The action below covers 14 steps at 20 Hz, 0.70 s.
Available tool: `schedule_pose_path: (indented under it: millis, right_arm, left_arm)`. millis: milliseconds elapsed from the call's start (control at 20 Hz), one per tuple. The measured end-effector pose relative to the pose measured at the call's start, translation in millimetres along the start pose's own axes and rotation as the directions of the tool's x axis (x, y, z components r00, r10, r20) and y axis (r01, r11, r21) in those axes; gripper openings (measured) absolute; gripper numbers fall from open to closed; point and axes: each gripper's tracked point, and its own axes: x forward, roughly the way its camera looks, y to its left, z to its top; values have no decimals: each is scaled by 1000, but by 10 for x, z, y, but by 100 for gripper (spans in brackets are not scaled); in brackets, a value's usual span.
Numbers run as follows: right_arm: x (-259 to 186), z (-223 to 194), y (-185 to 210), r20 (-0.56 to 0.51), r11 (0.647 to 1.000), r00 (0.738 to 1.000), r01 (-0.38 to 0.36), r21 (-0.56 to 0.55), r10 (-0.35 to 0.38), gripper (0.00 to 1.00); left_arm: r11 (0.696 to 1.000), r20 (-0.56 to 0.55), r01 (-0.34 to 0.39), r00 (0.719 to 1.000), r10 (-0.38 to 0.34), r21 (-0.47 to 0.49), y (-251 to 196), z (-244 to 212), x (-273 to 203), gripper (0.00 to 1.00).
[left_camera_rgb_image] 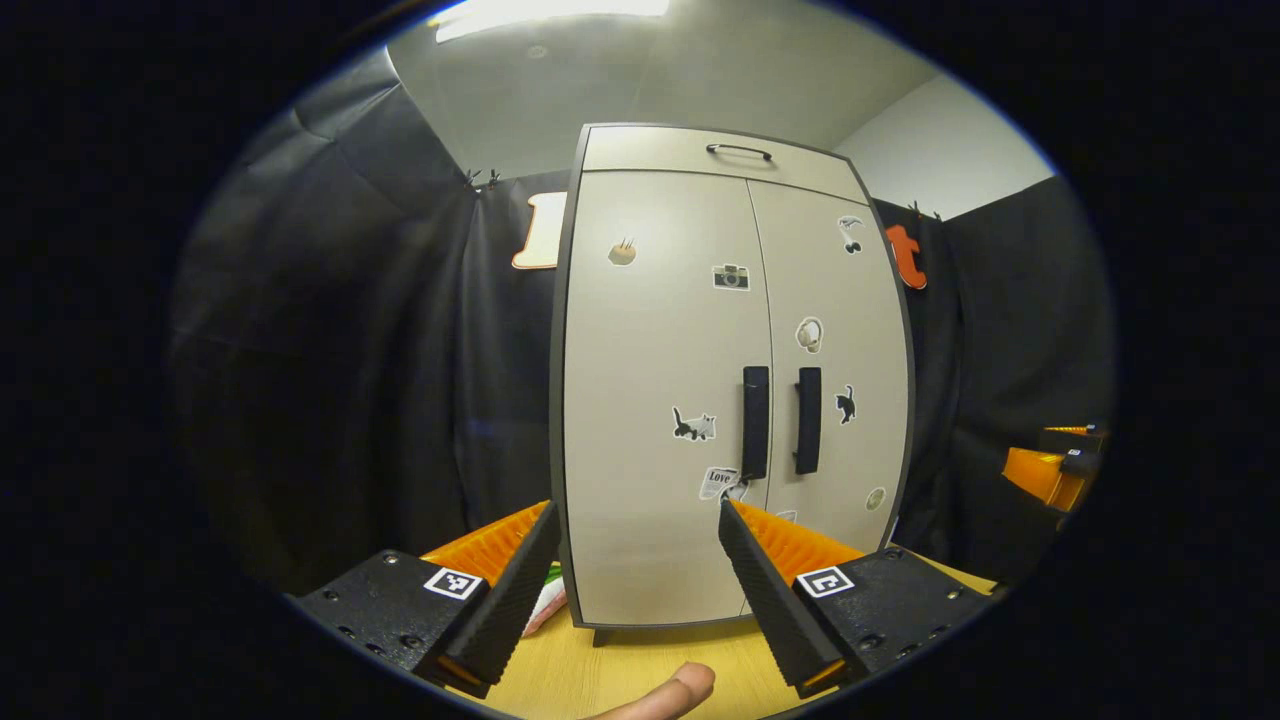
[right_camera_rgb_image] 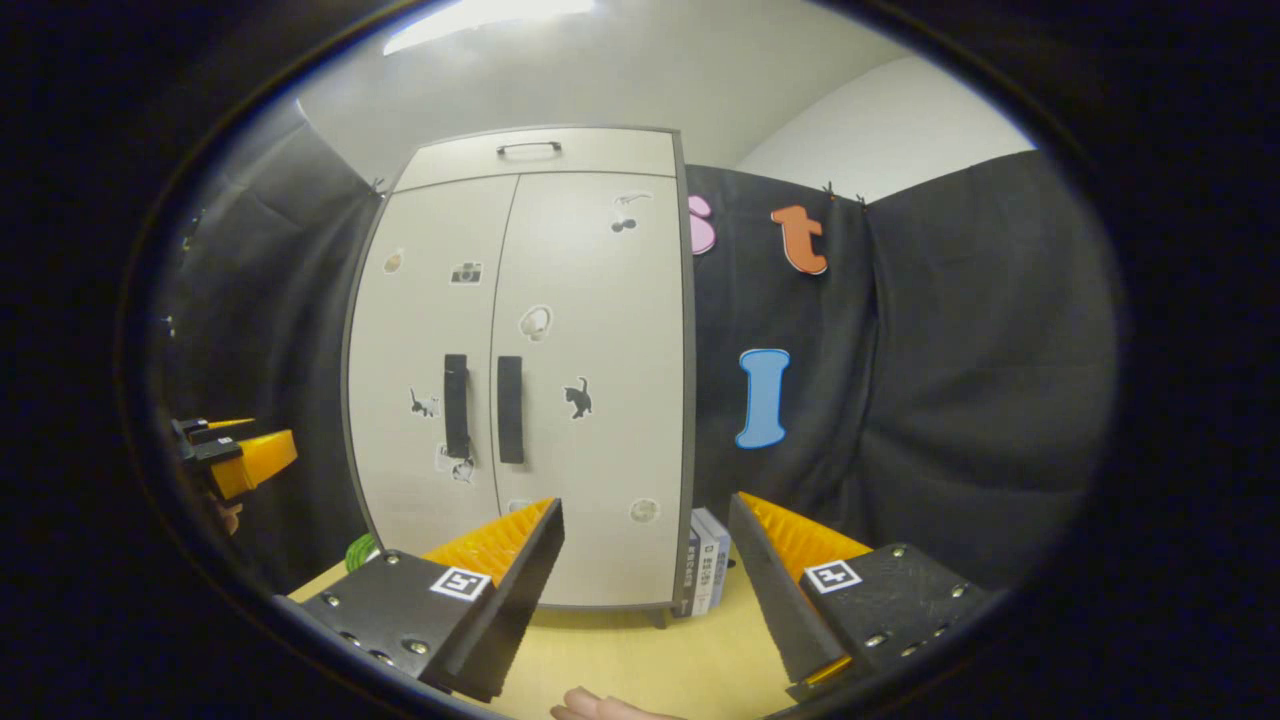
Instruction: Open the right door of the double-door shoe cabinet with the right hand, and open the left door with the left hand.
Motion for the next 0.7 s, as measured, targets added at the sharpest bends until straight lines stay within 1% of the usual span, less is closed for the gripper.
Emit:
schedule_pose_path:
  millis: [150, 200, 250, 400, 700]
  right_arm:
    - [57, 19, 37, 3, 1000, 1000, -7, 2, 7, 94]
    - [85, 19, 64, -1, 1000, 1000, -11, 3, 11, 98]
    - [114, 34, 70, 1, 1000, 1000, -13, 3, 13, 94]
    - [289, 126, 170, 12, 1000, 1000, -29, -3, 29, 94]
    - [833, 297, 582, 25, 995, 995, -98, -12, 98, 94]
  left_arm:
    - [1000, 6, 6, 1000, -6, 4, -20, 15, -27, 98]
    - [1000, 7, 7, 1000, -7, 8, -21, 23, -33, 98]
    - [1000, 7, 8, 1000, -8, 10, -26, 17, -37, 98]
    - [1000, 4, 11, 1000, -11, 0, -18, 6, -82, 99]
    - [1000, 12, 16, 1000, -15, -13, 71, -16, -222, 98]
